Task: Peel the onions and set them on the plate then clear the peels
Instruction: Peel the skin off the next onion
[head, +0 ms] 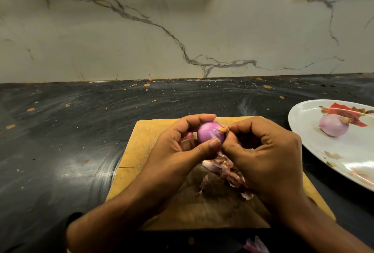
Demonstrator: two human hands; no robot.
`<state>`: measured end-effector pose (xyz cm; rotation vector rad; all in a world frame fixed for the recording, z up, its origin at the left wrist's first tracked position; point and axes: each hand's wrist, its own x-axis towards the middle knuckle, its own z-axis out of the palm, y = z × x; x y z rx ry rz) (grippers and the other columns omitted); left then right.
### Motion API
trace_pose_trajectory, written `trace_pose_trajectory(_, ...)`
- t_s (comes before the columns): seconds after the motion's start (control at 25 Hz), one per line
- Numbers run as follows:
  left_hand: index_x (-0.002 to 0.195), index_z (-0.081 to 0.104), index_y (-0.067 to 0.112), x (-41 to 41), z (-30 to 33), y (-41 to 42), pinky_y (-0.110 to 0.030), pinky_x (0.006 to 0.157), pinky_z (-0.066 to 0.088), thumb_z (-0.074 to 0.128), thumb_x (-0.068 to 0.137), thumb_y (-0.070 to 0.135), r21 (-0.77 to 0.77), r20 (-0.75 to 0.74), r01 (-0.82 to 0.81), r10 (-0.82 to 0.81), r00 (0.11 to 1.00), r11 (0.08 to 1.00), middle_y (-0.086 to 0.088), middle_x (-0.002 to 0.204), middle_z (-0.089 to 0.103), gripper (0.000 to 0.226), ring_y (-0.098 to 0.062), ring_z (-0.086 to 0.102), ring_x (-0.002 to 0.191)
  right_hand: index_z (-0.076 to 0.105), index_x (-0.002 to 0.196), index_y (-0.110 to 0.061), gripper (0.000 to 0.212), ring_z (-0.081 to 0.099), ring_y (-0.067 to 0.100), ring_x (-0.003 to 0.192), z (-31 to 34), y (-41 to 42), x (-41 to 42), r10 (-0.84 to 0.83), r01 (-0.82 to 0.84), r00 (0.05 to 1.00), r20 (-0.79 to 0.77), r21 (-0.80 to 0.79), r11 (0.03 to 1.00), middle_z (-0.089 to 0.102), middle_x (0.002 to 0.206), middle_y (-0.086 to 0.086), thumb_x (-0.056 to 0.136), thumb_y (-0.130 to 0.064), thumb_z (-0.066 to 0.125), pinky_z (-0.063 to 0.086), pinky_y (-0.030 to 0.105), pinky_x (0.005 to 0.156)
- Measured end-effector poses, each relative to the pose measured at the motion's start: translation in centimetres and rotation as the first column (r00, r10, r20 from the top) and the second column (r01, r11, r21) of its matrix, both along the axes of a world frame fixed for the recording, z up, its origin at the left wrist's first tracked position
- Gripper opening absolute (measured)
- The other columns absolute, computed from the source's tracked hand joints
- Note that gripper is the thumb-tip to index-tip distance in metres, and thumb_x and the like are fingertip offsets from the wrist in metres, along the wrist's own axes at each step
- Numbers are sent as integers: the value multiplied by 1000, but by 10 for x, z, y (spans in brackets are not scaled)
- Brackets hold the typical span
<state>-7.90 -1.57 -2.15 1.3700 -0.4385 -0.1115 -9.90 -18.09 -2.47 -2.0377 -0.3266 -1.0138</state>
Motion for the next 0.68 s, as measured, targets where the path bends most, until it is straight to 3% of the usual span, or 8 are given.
trace_pose_trajectory(0.2,121,64,14,1,0,1,-36,88,59,71,76,7,-52,-58,33,-36,998,998,-10,118,71,46,-29,69,108,74,80,-23,20,69,4,67,3,2,-2,98,-69,987,-130,206,976,71,68,-13,80,-4,77,50,9,56)
trace_pose_trajectory(0.4,126,59,9,-3,6,-2,-26,80,59,63,80,7,-133,-108,84,-99,989,988,-8,117,72,47,-25,71,103,77,82,-18,3,73,9,69,10,-3,0,231,-120,952,-201,449,886,77,75,-5,80,-18,79,56,18,60)
trace_pose_trajectory(0.48,130,55,9,-2,8,-3,-26,81,59,60,83,7,-169,-133,104,-127,983,980,-9,119,71,48,-24,71,103,77,84,-17,11,75,14,73,11,-4,1,248,-116,942,-224,478,871,77,76,-2,78,-26,76,59,24,64)
trace_pose_trajectory(0.56,133,54,9,-1,8,-2,-26,83,58,58,85,7,-192,-150,116,-146,978,975,-9,119,71,48,-24,71,103,77,85,-17,6,75,15,74,10,-5,2,238,-103,941,-242,464,880,77,77,-1,82,-22,76,60,27,65)
trace_pose_trajectory(0.68,130,56,10,-1,8,-2,-26,82,59,65,78,9,-170,-162,98,-126,979,981,-9,116,73,52,-23,71,102,77,85,-18,3,73,11,71,9,-3,1,243,-117,937,-250,432,894,76,76,-3,84,-16,75,58,22,62)
